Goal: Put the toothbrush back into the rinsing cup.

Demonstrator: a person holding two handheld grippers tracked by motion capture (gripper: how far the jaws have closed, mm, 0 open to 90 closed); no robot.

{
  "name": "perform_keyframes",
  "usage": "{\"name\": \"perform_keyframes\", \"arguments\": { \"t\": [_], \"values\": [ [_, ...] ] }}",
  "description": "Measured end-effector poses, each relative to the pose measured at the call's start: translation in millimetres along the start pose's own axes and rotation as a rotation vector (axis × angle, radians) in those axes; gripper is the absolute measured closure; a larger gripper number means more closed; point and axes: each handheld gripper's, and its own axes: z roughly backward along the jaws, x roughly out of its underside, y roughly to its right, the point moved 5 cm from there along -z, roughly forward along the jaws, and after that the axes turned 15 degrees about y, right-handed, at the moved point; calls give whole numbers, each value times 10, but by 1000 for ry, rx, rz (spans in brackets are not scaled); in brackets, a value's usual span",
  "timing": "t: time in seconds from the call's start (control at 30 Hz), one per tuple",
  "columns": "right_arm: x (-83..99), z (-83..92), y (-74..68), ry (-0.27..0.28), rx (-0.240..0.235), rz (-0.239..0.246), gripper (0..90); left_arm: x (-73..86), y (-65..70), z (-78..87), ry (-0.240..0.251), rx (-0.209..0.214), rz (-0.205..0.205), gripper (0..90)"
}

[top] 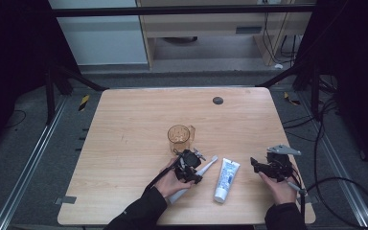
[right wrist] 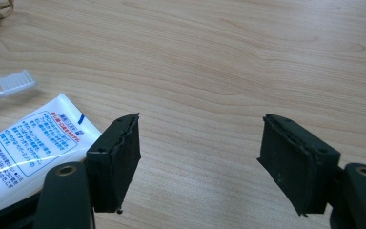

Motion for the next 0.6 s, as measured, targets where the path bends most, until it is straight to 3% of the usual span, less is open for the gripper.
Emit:
{"name": "perform_keyframes", "arguments": {
  "t": [0.43, 0.6],
  "values": [
    [-2, 2, 1, 2, -4, -1, 316, -5, -10, 9, -16, 11, 9, 670],
    [-2, 1, 2, 5, -8, 3, 326, -29, -9, 67, 5, 12, 3, 671]
  ]
}}
